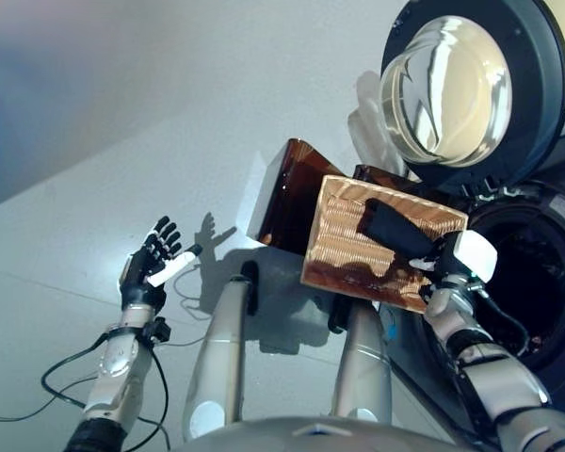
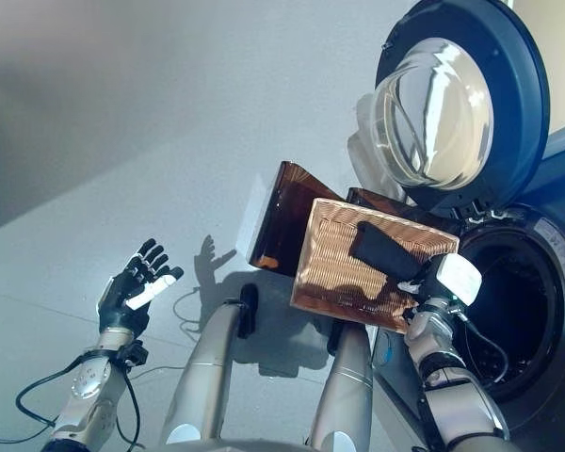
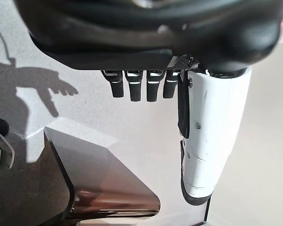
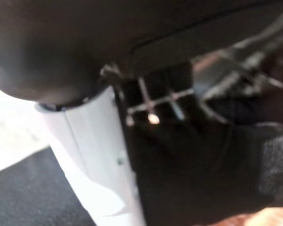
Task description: Pick up the clothes and place them into the washing machine
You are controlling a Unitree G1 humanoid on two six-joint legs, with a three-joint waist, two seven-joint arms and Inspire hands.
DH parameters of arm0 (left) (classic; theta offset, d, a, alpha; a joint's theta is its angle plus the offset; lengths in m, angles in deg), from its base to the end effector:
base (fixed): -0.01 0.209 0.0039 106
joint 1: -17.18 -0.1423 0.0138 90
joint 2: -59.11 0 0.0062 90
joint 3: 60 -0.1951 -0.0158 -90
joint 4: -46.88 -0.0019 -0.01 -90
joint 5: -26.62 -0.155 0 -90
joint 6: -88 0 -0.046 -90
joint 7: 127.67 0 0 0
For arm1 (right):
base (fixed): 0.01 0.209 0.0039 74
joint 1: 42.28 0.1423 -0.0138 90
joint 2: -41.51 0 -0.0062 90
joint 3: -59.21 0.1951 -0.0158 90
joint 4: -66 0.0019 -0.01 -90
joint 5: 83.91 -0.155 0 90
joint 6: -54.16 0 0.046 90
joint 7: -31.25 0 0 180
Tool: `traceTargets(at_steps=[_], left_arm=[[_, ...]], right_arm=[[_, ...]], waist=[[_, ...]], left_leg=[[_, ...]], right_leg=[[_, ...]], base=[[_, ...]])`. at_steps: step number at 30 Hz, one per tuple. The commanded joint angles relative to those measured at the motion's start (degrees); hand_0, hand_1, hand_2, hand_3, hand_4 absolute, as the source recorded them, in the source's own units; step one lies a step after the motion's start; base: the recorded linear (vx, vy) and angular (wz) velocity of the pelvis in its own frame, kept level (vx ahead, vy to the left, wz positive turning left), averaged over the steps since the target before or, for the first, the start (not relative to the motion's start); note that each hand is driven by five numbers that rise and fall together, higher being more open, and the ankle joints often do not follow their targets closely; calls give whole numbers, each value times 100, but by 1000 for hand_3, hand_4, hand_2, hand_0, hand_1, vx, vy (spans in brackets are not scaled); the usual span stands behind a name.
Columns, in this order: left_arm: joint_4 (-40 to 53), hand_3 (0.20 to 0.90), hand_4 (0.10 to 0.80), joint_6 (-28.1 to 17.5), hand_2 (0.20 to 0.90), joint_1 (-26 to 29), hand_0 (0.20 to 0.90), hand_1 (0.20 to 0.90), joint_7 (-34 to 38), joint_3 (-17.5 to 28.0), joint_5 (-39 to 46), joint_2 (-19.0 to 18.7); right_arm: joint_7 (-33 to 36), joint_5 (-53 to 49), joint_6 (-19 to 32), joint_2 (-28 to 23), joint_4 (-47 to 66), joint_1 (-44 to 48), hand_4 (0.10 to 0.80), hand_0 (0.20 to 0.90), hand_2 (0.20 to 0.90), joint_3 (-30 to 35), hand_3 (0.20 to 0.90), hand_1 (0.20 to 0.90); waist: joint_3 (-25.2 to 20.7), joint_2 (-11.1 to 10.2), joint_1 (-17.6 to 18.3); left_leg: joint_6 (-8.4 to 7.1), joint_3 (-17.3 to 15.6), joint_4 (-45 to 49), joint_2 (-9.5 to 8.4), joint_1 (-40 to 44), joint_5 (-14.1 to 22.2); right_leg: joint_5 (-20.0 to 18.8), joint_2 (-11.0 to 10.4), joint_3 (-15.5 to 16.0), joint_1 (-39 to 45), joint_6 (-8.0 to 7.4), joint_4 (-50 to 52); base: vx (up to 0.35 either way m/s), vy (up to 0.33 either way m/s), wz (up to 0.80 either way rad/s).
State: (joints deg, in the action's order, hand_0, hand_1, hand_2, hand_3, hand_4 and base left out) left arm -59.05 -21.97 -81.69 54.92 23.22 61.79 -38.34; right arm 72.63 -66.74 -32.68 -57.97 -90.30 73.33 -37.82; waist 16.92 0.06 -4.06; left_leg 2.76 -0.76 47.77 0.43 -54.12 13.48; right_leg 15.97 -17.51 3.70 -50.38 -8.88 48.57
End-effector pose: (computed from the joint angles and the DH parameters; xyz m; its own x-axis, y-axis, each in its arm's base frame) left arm 0.1685 0.2399 -0.0221 0.9813 0.1552 -0.1140 -0.1722 0.9722 -0.1587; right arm 0.2534 -0.2805 -0.0376 0.7433 -0.6689 -0.0060 0.3460 0.3921 -0.8524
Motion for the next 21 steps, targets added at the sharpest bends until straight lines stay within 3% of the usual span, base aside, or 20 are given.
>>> traceTargets(at_steps=[1,11,21], left_arm=[[341,900,800,-442,900,-327,900,900,111,463,-77,40],[194,900,800,-388,900,-288,900,900,281,492,-55,147],[110,900,800,-325,900,-232,900,900,315,183,19,187]], right_arm=[[524,-1052,518,-343,83,20,300,200,200,550,200,200],[243,-3328,1519,148,-9,101,300,200,200,1547,200,200],[-87,-5704,2457,553,-309,318,300,200,200,2565,200,200]], waist=[[-364,273,39],[-408,345,68],[-419,434,54]], left_leg=[[-276,221,-304,154,215,60],[-254,190,-185,156,142,157],[-244,175,-219,121,174,178]], right_leg=[[-680,53,165,-33,181,-146],[-616,78,135,-99,194,-92],[-583,94,114,-73,188,-102]], base=[[0,0,0],[0,0,0],[0,0,0]])
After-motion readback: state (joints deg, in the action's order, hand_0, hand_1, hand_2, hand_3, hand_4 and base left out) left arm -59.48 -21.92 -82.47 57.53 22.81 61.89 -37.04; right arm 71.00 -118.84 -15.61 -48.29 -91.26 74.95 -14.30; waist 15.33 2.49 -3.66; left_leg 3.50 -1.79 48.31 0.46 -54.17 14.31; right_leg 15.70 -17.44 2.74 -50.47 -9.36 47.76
